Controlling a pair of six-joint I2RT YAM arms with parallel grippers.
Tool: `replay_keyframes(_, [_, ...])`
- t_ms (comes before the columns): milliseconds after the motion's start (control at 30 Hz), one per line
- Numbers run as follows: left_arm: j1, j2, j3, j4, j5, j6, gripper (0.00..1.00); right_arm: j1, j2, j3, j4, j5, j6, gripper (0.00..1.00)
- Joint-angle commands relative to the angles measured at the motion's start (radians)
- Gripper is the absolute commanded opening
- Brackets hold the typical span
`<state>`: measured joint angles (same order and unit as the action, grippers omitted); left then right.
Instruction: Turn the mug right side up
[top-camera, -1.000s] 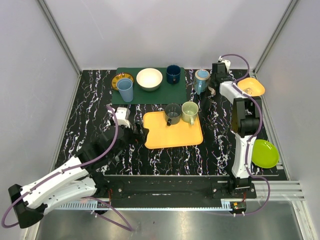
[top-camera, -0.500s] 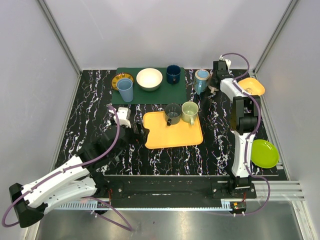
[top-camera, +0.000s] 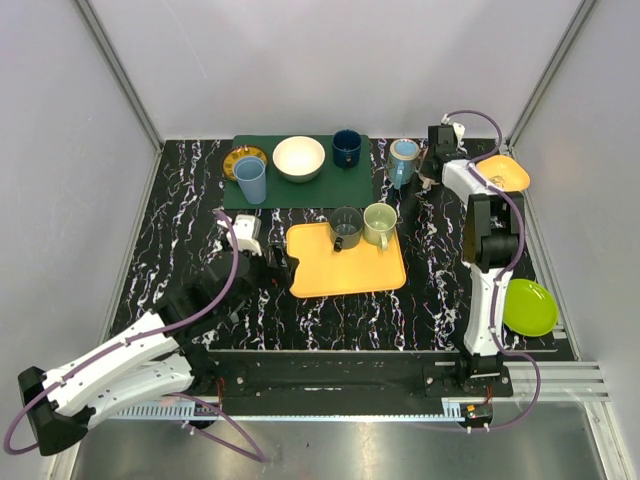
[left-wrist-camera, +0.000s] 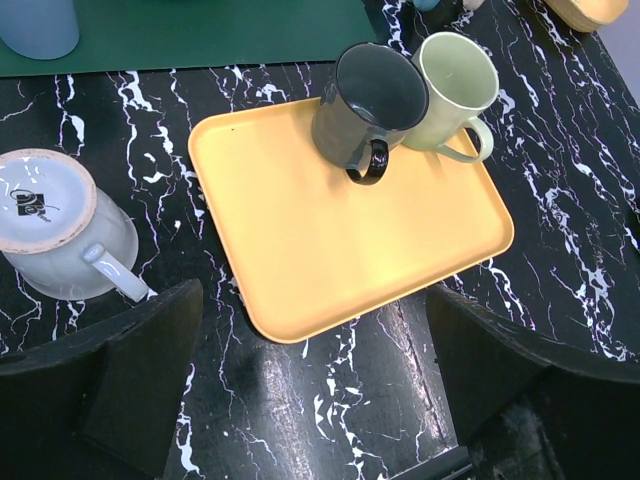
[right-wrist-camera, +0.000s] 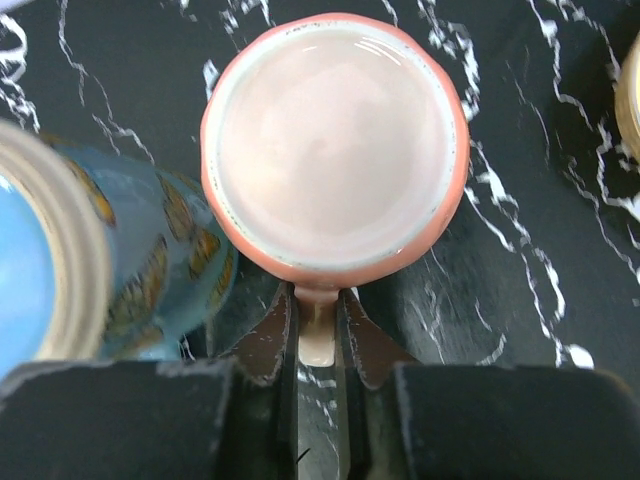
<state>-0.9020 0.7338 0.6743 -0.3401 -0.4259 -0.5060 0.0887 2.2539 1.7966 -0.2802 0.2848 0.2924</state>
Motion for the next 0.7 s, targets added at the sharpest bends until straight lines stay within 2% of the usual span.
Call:
replay_keyframes(0, [-0.002, -0.024, -0.010, 0.061, 0.019, -0.017, 0.95, -0.007, -0.160, -0.141, -0.040, 0.019, 0.070, 0.00])
replay_keyframes(267, [-0.002, -0.020, -0.027, 0.102, 0.059, -0.063, 0.94, -0.004, -0.454, -0.492, -0.025, 0.017, 0.131, 0.00])
replay_keyframes(400, [-0.002, -0.020, -0.058, 0.142, 0.065, -0.097, 0.94, -0.003, -0.671, -0.676, -0.014, 0.025, 0.171, 0.00])
replay_keyframes(667, [-0.003, 0.018, -0.142, 0.282, 0.119, -0.206, 0.94, 0.003, -1.022, -0.901, -0.057, -0.045, 0.281, 0.00])
